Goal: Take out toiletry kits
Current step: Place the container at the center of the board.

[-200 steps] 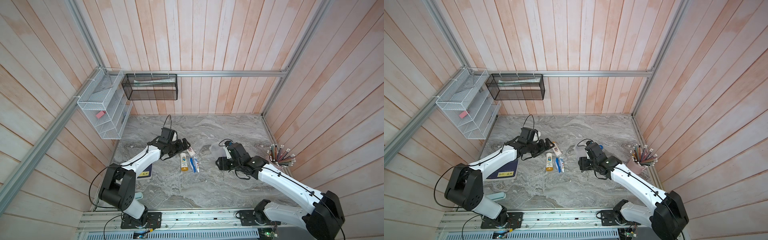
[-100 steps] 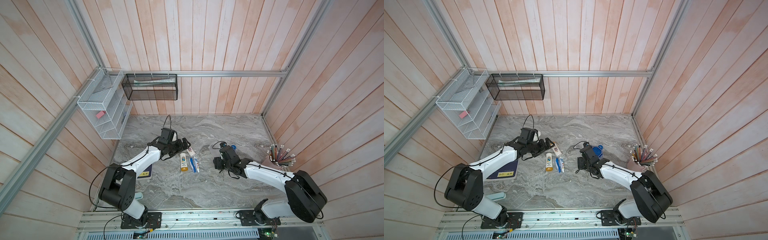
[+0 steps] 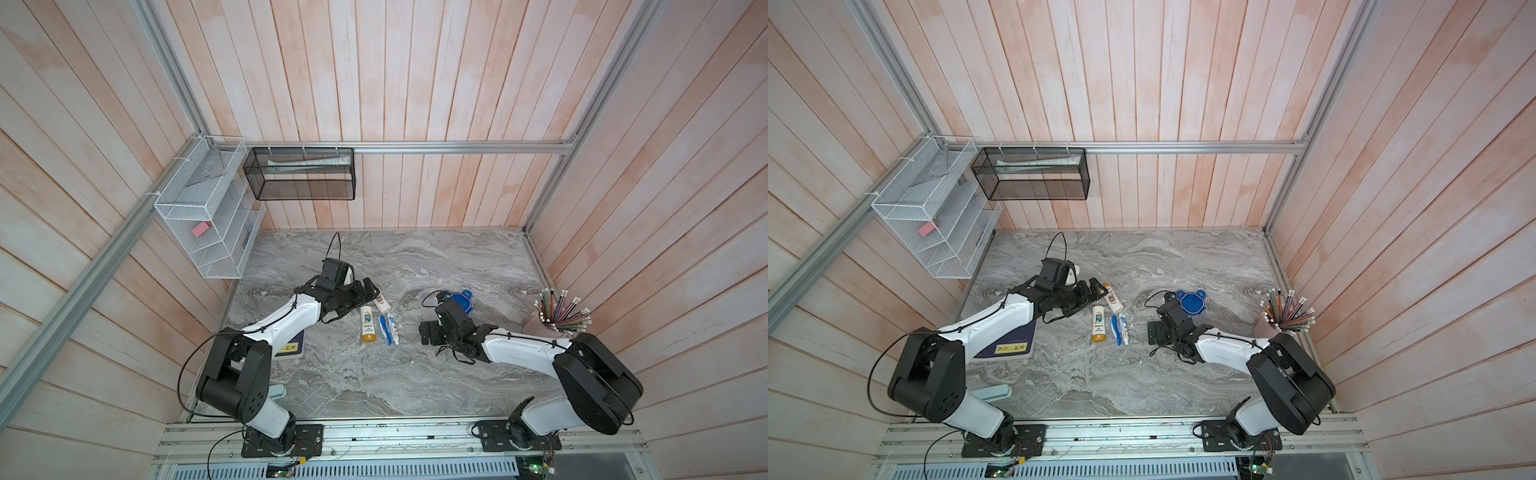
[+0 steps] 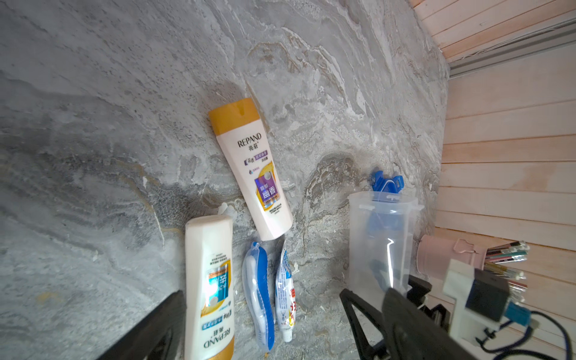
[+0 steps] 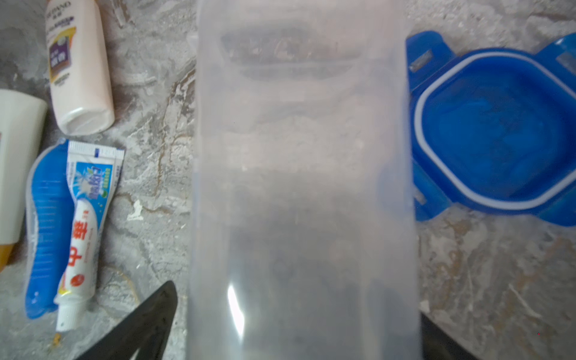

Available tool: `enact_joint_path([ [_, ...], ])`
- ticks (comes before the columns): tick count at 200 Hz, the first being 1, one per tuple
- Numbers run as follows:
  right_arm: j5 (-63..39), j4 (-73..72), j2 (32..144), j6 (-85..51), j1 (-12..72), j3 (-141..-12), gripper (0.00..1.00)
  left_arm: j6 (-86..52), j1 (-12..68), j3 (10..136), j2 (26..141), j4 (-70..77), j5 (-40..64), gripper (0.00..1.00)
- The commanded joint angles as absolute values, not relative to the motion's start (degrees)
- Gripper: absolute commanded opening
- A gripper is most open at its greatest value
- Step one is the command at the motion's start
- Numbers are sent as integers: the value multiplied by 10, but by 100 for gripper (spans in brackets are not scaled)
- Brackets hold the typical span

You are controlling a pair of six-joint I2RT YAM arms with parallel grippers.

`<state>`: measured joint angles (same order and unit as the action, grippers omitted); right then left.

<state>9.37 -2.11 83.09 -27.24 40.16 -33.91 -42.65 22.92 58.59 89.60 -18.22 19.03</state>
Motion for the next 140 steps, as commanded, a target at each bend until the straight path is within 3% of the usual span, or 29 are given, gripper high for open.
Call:
enact_joint_path([
  [1,105,-33,797,-287,408,-325,98,-420,227,585,885,-184,180,100],
  [91,160,58,690,-272,407,-360,98,-399,221,621,877,-220,159,100],
  [119,234,75,597,-227,400,-389,98,-360,201,635,823,-232,98,100],
  [140,279,32,540,-171,388,-384,98,-310,196,596,753,-183,-27,100],
])
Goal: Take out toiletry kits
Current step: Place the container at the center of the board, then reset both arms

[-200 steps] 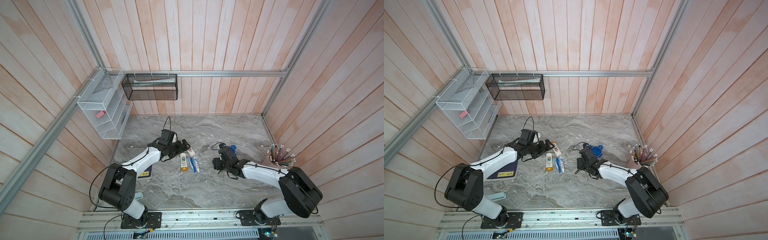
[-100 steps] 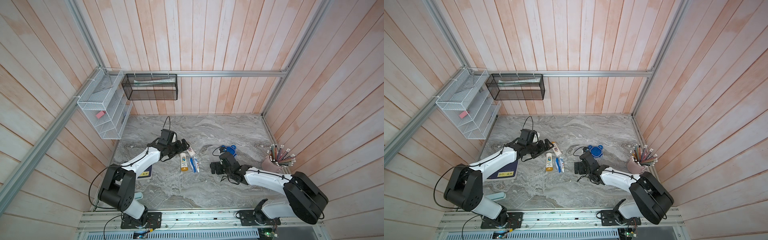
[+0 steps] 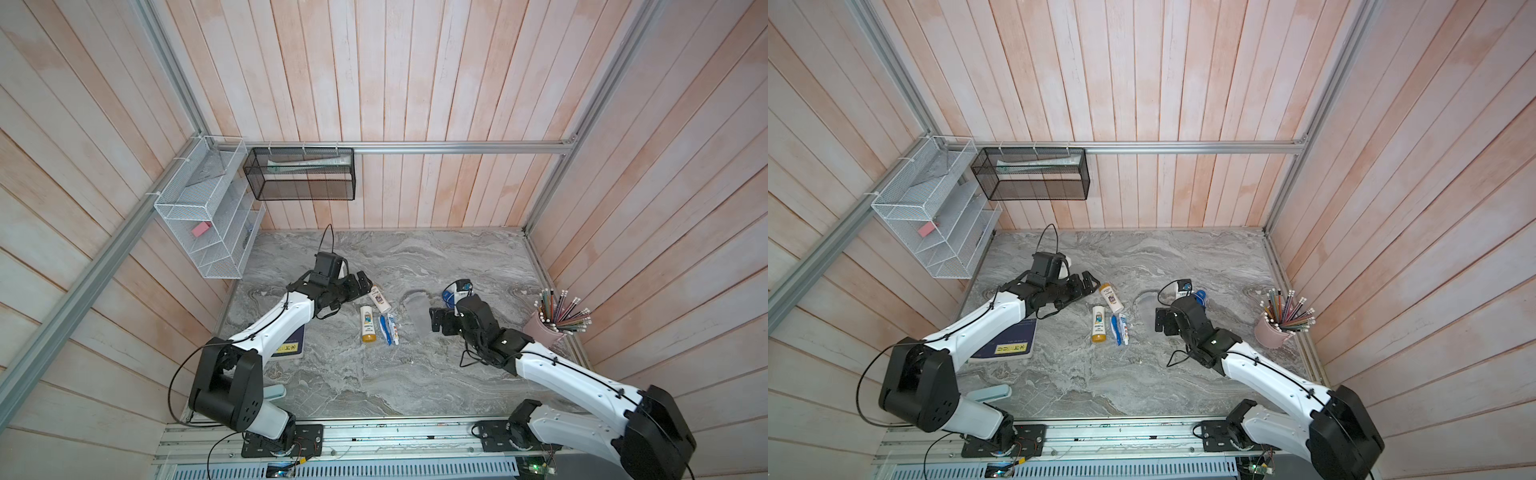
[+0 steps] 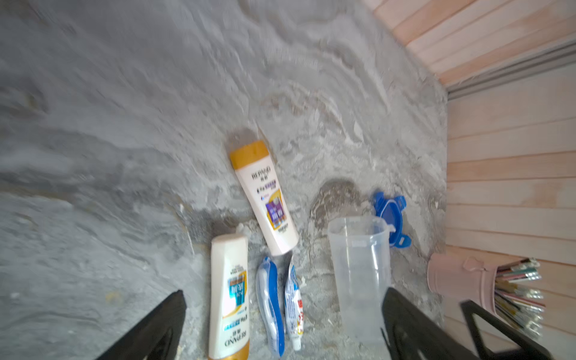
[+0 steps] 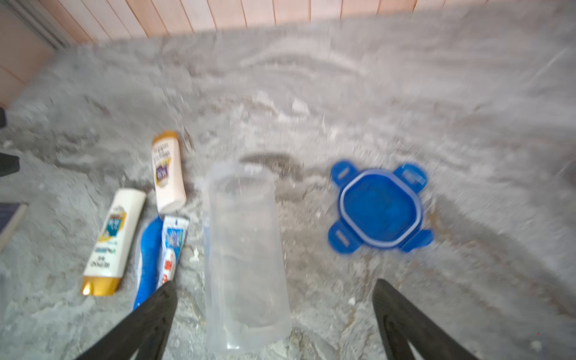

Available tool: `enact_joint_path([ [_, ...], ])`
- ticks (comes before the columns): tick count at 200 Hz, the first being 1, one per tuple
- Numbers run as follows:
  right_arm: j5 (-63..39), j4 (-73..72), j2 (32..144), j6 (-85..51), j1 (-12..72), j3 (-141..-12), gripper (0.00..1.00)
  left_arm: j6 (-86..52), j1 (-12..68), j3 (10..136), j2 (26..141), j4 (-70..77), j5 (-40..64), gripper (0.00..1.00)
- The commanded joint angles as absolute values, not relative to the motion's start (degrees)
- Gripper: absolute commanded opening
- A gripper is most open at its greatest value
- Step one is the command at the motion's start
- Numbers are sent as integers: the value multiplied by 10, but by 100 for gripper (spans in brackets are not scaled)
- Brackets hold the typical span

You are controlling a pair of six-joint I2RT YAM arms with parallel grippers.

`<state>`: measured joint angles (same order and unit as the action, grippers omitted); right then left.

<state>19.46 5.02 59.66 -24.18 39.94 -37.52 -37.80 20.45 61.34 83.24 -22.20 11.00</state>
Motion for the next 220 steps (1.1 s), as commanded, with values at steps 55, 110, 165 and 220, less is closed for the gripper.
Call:
enact_joint_path([
  [55,403,-307,463,-30,348,-205,98,-92,189,371,613,61,-235,100],
  [110,349,-267,550,-50,242,-174,98,-73,37,191,624,316,-106,100],
  [165,335,-398,633,-26,168,-142,98,-5,29,171,775,509,-65,100],
  [220,296,-625,792,12,84,-136,98,-19,-24,143,898,707,9,100],
])
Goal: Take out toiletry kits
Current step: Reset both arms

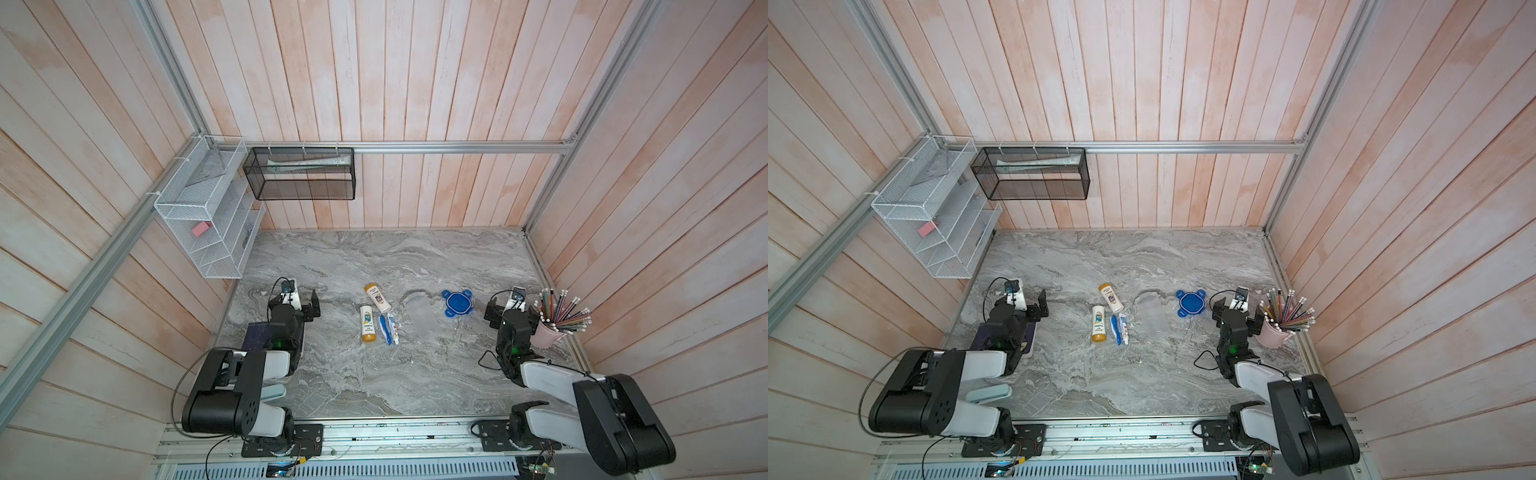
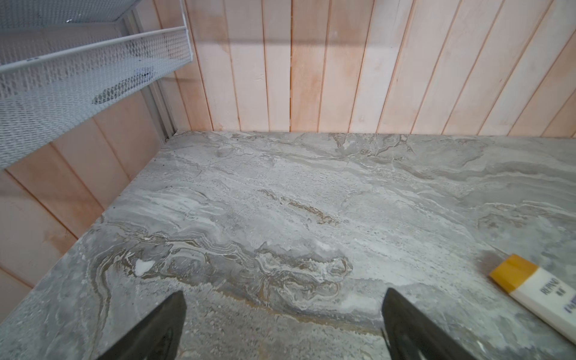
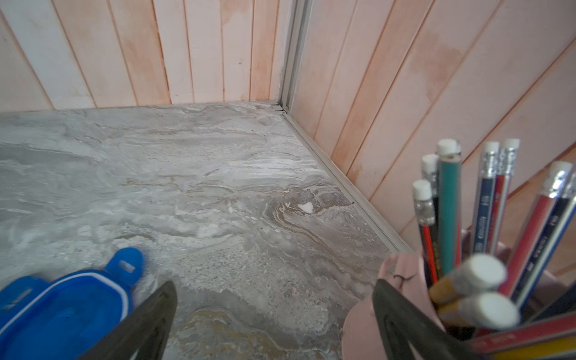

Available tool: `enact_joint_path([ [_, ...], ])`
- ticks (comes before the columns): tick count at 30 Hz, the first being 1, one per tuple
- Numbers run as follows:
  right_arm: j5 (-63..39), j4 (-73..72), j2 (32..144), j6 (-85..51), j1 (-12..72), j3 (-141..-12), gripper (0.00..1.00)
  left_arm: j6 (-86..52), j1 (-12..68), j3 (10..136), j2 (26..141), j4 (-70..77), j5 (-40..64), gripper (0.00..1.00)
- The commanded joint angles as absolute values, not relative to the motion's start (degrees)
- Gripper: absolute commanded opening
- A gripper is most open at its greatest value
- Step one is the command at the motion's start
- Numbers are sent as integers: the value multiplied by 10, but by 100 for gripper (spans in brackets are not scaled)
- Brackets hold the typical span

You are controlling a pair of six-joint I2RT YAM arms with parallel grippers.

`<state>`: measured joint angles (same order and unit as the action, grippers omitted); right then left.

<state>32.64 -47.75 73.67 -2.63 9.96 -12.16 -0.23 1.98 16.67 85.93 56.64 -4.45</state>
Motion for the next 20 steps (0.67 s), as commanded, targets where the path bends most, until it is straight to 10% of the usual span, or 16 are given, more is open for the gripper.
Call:
enact_joint_path([
  [1,295,-632,794,14,84,-135,98,-20,-25,142,899,712,10,100],
  [7,165,-869,911,-28,9,-82,98,-31,-30,145,892,691,6,100],
  [20,139,-830,898,-48,-10,-90,98,-10,-17,159,896,671,8,100],
])
